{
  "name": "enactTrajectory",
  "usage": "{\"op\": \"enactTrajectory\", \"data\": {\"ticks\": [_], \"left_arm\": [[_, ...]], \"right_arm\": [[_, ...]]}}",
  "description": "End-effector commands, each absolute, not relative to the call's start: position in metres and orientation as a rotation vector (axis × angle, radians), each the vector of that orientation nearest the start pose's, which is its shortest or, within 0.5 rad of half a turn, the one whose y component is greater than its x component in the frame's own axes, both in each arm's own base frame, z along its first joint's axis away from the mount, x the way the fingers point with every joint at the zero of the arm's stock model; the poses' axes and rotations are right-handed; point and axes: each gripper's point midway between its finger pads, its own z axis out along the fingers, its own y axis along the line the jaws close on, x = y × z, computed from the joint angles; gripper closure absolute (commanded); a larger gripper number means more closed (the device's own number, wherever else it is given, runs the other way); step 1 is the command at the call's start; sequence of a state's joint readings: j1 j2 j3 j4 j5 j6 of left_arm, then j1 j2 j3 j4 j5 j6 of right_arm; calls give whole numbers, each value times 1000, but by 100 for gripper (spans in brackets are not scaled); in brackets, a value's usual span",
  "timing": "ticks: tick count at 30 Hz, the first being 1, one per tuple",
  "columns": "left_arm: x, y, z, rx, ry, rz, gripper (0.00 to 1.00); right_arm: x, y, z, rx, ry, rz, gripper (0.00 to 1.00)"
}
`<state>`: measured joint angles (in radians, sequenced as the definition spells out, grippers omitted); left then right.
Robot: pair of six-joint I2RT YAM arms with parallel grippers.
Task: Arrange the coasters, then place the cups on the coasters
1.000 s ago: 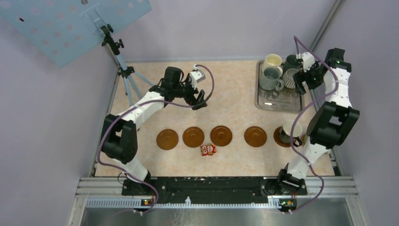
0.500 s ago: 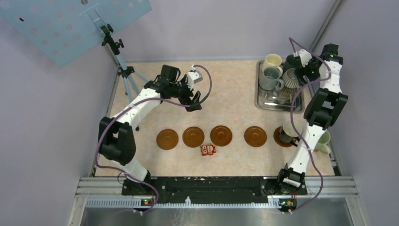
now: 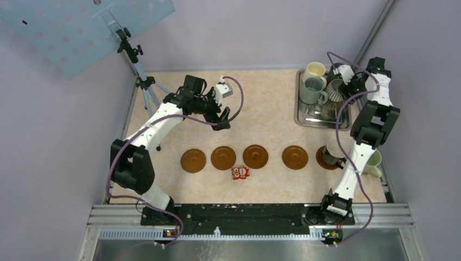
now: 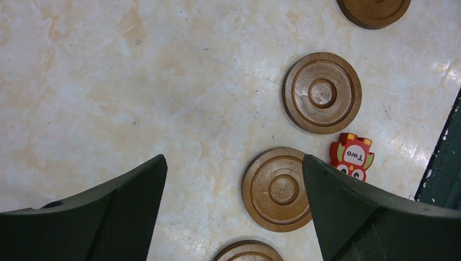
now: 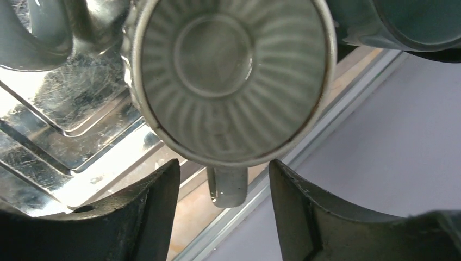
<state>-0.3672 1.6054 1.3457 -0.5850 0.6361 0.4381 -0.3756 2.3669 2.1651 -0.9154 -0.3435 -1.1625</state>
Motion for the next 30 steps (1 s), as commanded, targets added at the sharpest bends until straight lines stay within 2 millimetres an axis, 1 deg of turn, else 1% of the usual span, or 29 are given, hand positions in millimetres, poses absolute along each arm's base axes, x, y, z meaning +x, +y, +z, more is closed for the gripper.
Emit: {"op": "enactTrajectory", "data": {"ticks": [1,6,10,13,17,18,22,23,24,30], "left_arm": [[349,-224,211,1175,1927,-658,1],[348,-221,214,1170,1927,-643,1],[346,-220,214,1168,1930,-640,1],[347,-217,215,1166,1932,-624,1],[348,-214,216,1160,1932,-609,1],[348,-214,216,1159,1936,-608,1],[347,-215,216,1155,1938,-621,1],[346,-215,216,1156,1936,-625,1],[346,-216,216,1157,1936,-629,1],[347,-218,216,1142,1921,-640,1]], "right_arm": [[533,-165,71,-1143,2275,-45,43],[535,-158,68,-1122,2280,-29,50],[537,-160,61,-1087,2298,-40,54],[534,-159,54,-1077,2315,-22,57],[536,-160,51,-1029,2331,-27,64],[536,-161,51,-1016,2336,-26,70],[529,-162,57,-995,2359,-17,91],[528,-163,62,-984,2356,-17,97],[525,-165,65,-965,2356,-19,100],[507,-173,100,-874,2318,-17,100]]}}
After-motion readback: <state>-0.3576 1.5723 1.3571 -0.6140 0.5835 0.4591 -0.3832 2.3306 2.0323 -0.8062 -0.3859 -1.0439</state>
